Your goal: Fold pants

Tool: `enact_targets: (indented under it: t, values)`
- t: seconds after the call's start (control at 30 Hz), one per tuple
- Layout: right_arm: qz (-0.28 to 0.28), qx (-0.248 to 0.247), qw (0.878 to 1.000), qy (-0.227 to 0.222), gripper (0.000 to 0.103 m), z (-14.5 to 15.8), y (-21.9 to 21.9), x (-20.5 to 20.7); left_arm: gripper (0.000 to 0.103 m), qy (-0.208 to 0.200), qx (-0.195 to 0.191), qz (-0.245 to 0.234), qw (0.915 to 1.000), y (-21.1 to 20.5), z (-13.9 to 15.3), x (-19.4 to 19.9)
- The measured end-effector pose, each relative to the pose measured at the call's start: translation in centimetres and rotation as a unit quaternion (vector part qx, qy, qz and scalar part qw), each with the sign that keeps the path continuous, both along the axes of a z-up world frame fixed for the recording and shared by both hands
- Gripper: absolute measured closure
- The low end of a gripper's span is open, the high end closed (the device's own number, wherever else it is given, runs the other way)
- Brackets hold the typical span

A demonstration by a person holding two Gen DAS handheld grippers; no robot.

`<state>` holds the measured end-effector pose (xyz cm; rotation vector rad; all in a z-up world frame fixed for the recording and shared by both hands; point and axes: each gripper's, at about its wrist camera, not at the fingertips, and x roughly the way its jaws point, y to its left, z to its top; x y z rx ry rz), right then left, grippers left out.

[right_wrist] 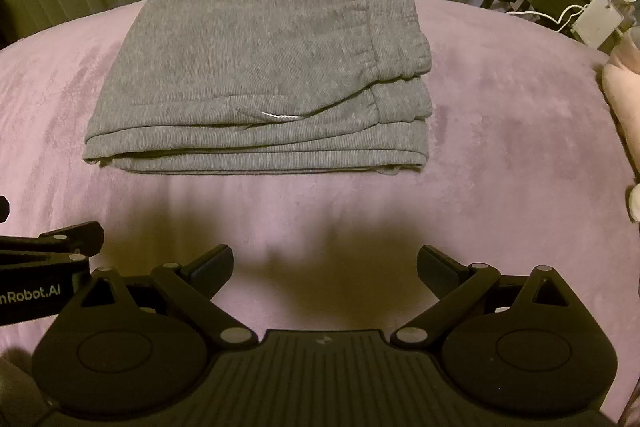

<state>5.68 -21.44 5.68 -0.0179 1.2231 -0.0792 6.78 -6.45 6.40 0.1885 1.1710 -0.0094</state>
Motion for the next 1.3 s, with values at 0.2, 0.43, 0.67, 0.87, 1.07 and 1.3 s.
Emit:
enact_targets:
  t: [0.2,0.43,0.67,0.87,1.07,1.3]
  values:
    - [-0.001,0.003,1.0,0.001,0.004,-0.07,-0.05,0.08,0.003,0.0,0.0,0.0,1.0,0.05,-0.03,-0.03]
    - [-0.003,0.005,1.0,0.003,0.004,-0.15,-0.14,0.11,0.003,0.003,0.0,0.001,1.0,0.13,-0.23,0.03]
    - [-0.005,0.006,1.0,0.002,0.004,-0.19,-0.23,0.11,0.003,0.003,0.001,-0.001,1.0,0.14,-0.31,0.0]
    - [-0.005,0.006,1.0,0.002,0.004,-0.19,-0.24,0.11,0.003,0.004,0.002,-0.002,1.0,0.06,-0.42,-0.03]
    - [-0.006,0.007,1.0,0.002,0.004,-0.2,-0.27,0.2,0.003,0.004,0.001,-0.002,1.0,0.05,-0.44,-0.04]
    - [-0.006,0.007,1.0,0.001,0.004,-0.18,-0.27,0.18,0.003,0.002,0.001,-0.001,1.0,0.08,-0.42,0.01]
